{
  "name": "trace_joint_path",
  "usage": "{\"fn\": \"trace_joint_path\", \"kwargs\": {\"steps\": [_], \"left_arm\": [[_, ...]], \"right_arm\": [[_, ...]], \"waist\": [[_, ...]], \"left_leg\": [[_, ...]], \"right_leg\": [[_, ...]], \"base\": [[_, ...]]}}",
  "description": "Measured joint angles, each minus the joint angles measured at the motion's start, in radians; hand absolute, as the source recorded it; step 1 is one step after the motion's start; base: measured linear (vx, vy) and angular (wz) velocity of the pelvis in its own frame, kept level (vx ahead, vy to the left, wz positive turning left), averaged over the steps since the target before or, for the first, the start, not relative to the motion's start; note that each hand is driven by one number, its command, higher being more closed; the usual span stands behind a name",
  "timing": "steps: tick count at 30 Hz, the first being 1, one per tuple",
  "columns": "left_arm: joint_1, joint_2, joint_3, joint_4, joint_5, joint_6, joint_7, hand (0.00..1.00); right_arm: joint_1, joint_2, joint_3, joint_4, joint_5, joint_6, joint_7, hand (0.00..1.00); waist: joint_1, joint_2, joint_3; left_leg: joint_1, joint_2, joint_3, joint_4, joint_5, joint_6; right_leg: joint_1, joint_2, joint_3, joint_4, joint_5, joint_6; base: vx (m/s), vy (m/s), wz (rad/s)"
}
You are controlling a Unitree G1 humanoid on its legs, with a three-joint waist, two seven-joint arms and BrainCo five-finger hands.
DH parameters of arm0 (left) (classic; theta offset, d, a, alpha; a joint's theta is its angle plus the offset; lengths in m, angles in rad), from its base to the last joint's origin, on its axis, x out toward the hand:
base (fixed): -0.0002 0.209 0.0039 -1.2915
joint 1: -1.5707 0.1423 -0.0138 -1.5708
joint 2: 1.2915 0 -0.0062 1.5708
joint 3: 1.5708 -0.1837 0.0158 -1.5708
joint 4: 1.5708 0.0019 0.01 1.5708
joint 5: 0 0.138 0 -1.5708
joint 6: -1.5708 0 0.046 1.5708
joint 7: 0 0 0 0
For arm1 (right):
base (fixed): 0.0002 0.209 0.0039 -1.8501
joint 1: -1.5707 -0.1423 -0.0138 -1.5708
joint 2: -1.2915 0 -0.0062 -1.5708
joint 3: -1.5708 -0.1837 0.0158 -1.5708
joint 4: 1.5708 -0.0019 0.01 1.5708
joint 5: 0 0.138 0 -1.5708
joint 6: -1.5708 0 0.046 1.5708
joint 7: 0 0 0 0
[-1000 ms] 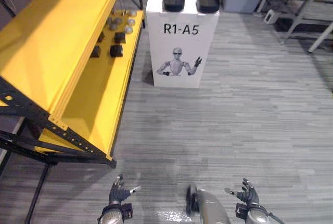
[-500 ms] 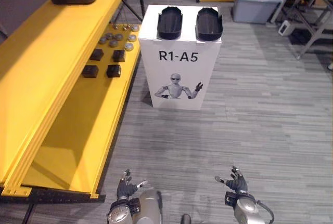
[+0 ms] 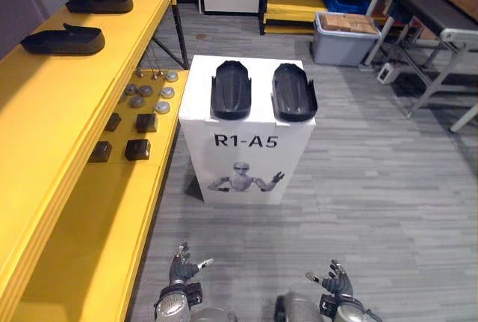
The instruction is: Walk over and take plastic housings, then place them on the shelf
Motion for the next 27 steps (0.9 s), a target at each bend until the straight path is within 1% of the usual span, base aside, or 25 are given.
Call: {"fn": "trace_joint_path", "kwargs": {"steps": [1, 2, 3, 4, 5, 6, 7, 8, 9, 10, 11, 12, 13, 14, 15, 16, 17, 18, 19, 21, 23, 25, 27], "left_arm": [[0.001, 0.002, 0.0, 0.001, -0.001, 0.0, 0.0, 0.0], [0.001, 0.005, -0.001, 0.014, 0.001, -0.001, 0.001, 0.0], [-0.004, 0.006, 0.0, 0.028, 0.002, -0.001, 0.001, 0.0], [-0.008, -0.002, 0.005, 0.053, 0.002, 0.002, 0.005, 0.0], [-0.004, -0.013, 0.019, 0.06, 0.004, 0.003, 0.005, 0.0], [-0.011, -0.029, 0.028, 0.06, 0.004, 0.003, 0.007, 0.0], [-0.013, -0.052, 0.041, 0.059, 0.004, 0.003, 0.01, 0.0], [-0.013, -0.056, 0.044, 0.059, 0.003, 0.002, 0.013, 0.0], [-0.013, -0.061, 0.039, 0.056, 0.002, 0.0, 0.014, 0.0], [-0.015, -0.061, 0.039, 0.045, 0.002, -0.001, 0.016, 0.0], [-0.015, -0.063, 0.04, 0.037, 0.002, -0.001, 0.018, 0.0], [-0.014, -0.063, 0.04, 0.037, 0.002, 0.0, 0.018, 0.0], [-0.009, -0.064, 0.039, 0.038, 0.002, 0.0, 0.018, 0.0], [-0.003, -0.065, 0.039, 0.039, 0.002, 0.0, 0.019, 0.0], [-0.003, -0.071, 0.039, 0.04, 0.001, 0.0, 0.02, 0.0], [-0.006, -0.072, 0.037, 0.051, 0.001, 0.0, 0.02, 0.0], [-0.029, -0.06, 0.038, 0.073, 0.001, 0.0, 0.021, 0.0], [-0.033, -0.05, 0.039, 0.082, 0.001, 0.0, 0.021, 0.0], [-0.032, -0.047, 0.039, 0.084, 0.002, 0.0, 0.021, 0.0], [-0.005, -0.034, 0.039, 0.088, 0.002, 0.0, 0.021, 0.0], [-0.003, -0.02, 0.039, 0.091, 0.002, 0.0, 0.021, 0.0], [-0.005, -0.004, 0.039, 0.108, 0.002, 0.0, 0.021, 0.0], [0.001, 0.006, 0.04, 0.114, 0.003, 0.0, 0.021, 0.0]], "right_arm": [[0.0, -0.002, 0.0, 0.008, 0.0, 0.0, 0.0, 0.0], [-0.003, -0.007, -0.001, 0.031, 0.0, 0.0, -0.001, 0.0], [-0.003, -0.009, -0.001, 0.049, 0.0, 0.001, -0.001, 0.0], [-0.008, -0.02, -0.001, 0.073, 0.0, 0.006, -0.002, 0.0], [-0.024, -0.021, -0.001, 0.073, 0.0, 0.007, -0.002, 0.0], [-0.032, -0.025, 0.001, 0.069, 0.0, 0.008, -0.002, 0.0], [-0.03, -0.03, 0.007, 0.062, 0.003, 0.007, -0.002, 0.0], [-0.03, -0.031, 0.021, 0.059, 0.004, 0.007, -0.004, 0.0], [-0.033, -0.027, 0.031, 0.044, 0.005, 0.007, -0.005, 0.0], [-0.044, -0.023, 0.03, 0.033, 0.008, 0.002, -0.007, 0.0], [-0.051, -0.021, 0.029, 0.013, 0.016, -0.005, -0.007, 0.0], [-0.052, -0.018, 0.025, 0.006, 0.025, -0.008, -0.007, 0.0], [-0.053, -0.008, 0.015, 0.006, 0.027, -0.008, -0.007, 0.0], [-0.044, -0.004, -0.005, 0.005, 0.027, -0.008, -0.008, 0.0], [-0.034, -0.007, -0.016, 0.005, 0.028, -0.008, -0.009, 0.0], [-0.033, -0.011, -0.029, 0.018, 0.031, -0.006, -0.012, 0.0], [-0.022, 0.001, -0.04, 0.032, 0.032, -0.005, -0.014, 0.0], [-0.007, 0.009, -0.045, 0.033, 0.032, -0.005, -0.015, 0.0], [0.0, 0.01, -0.045, 0.033, 0.032, -0.005, -0.015, 0.0], [0.01, 0.009, -0.051, 0.033, 0.032, -0.005, -0.015, 0.0], [0.013, 0.009, -0.06, 0.033, 0.037, -0.005, -0.016, 0.0], [0.012, 0.009, -0.072, 0.033, 0.046, -0.005, -0.019, 0.0], [0.017, -0.001, -0.138, 0.027, 0.048, -0.004, -0.03, 0.0]], "waist": [[-0.01, 0.001, -0.003], [-0.027, -0.003, -0.012], [-0.03, -0.003, -0.017], [-0.014, 0.028, -0.033], [-0.013, 0.034, -0.035], [-0.02, 0.043, -0.034], [-0.026, 0.048, -0.03], [-0.024, 0.048, -0.029], [-0.011, 0.051, -0.032], [0.009, 0.058, -0.038], [0.019, 0.053, -0.038], [0.02, 0.052, -0.037], [0.02, 0.053, -0.037], [0.016, 0.059, -0.041], [0.008, 0.081, -0.053], [0.008, 0.091, -0.059], [0.007, 0.066, -0.057], [0.009, 0.049, -0.059], [0.01, 0.046, -0.06], [0.007, 0.043, -0.066], [0.008, 0.04, -0.069], [0.006, 0.032, -0.077], [-0.005, 0.024, -0.083]], "left_leg": [[0.01, 0.005, -0.017, -0.009, -0.006, -0.01], [0.036, 0.021, -0.059, -0.019, -0.025, -0.042], [0.049, 0.031, -0.082, -0.02, -0.031, -0.054], [0.049, 0.073, -0.098, -0.007, -0.033, -0.07], [0.033, 0.081, -0.109, 0.045, -0.009, -0.106], [0.003, 0.081, -0.104, 0.143, 0.019, -0.132], [-0.062, 0.09, -0.081, 0.361, 0.077, -0.15], [-0.115, 0.103, -0.063, 0.49, 0.121, -0.154], [-0.186, 0.143, -0.016, 0.633, 0.091, -0.16], [-0.251, 0.181, 0.046, 0.694, 0.039, -0.177], [-0.297, 0.204, 0.09, 0.633, 0.009, -0.181], [-0.307, 0.211, 0.102, 0.577, 0.003, -0.185], [-0.31, 0.218, 0.114, 0.459, 0.005, -0.186], [-0.303, 0.226, 0.113, 0.279, 0.055, -0.181], [-0.305, 0.24, 0.103, 0.161, 0.176, -0.176], [-0.294, 0.236, 0.097, 0.124, 0.174, -0.167], [-0.267, 0.211, 0.109, 0.076, 0.184, -0.162], [-0.243, 0.187, 0.129, 0.029, 0.198, -0.151], [-0.23, 0.18, 0.142, 0.013, 0.201, -0.149], [-0.179, 0.158, 0.183, -0.041, 0.208, -0.139], [-0.152, 0.151, 0.201, -0.094, 0.228, -0.14], [-0.135, 0.149, 0.215, -0.15, 0.255, -0.143], [-0.112, 0.144, 0.217, -0.207, 0.281, -0.146]], "right_leg": [[0.002, 0.015, 0.01, -0.104, 0.017, -0.017], [0.014, 0.038, 0.035, -0.229, 0.149, -0.034], [0.033, 0.052, 0.048, -0.25, 0.222, -0.065], [0.053, 0.08, 0.027, -0.253, 0.222, -0.106], [0.067, 0.081, 0.004, -0.237, 0.204, -0.124], [0.107, 0.083, -0.026, -0.253, 0.199, -0.124], [0.201, 0.084, -0.048, -0.307, 0.187, -0.123], [0.255, 0.086, -0.054, -0.345, 0.181, -0.126], [0.316, 0.104, -0.052, -0.392, 0.179, -0.129], [0.36, 0.112, -0.044, -0.43, 0.179, -0.13], [0.386, 0.11, -0.032, -0.452, 0.179, -0.13], [0.401, 0.105, -0.029, -0.463, 0.179, -0.13], [0.417, 0.098, -0.027, -0.472, 0.178, -0.127], [0.429, 0.097, -0.026, -0.473, 0.167, -0.104], [0.434, 0.108, -0.023, -0.473, 0.15, -0.081], [0.442, 0.111, -0.012, -0.478, 0.125, -0.066], [0.447, 0.083, 0.001, -0.489, 0.119, -0.056], [0.445, 0.059, 0.01, -0.49, 0.113, -0.046], [0.446, 0.051, 0.022, -0.49, 0.111, -0.044], [0.447, 0.03, 0.057, -0.491, 0.101, -0.028], [0.44, 0.026, 0.076, -0.491, 0.1, -0.026], [0.424, 0.028, 0.085, -0.492, 0.1, -0.026], [0.425, 0.035, 0.087, -0.501, 0.101, -0.027]], "base": [[0.54, -0.144, 0.87], [0.45, -0.159, 0.87], [0.61, -0.241, 0.74], [0.62, -0.256, 0.46], [0.71, -0.3, 0.48], [0.63, -0.288, 0.75], [0.49, -0.226, 0.72], [0.43, -0.191, 0.55], [0.39, -0.113, 0.09], [0.42, -0.083, -0.22], [0.33, -0.01, -0.35], [0.24, 0.026, -0.33], [0.27, 0.092, -0.28], [0.26, 0.118, -0.25], [0.3, 0.186, -0.2], [0.24, 0.185, -0.06], [0.23, 0.198, -0.12], [0.16, 0.133, -0.13], [0.11, 0.103, -0.3], [0.07, 0.087, -0.39], [0.03, 0.034, -0.3], [0.02, -0.004, -0.21], [0.01, -0.006, -0.03]]}}
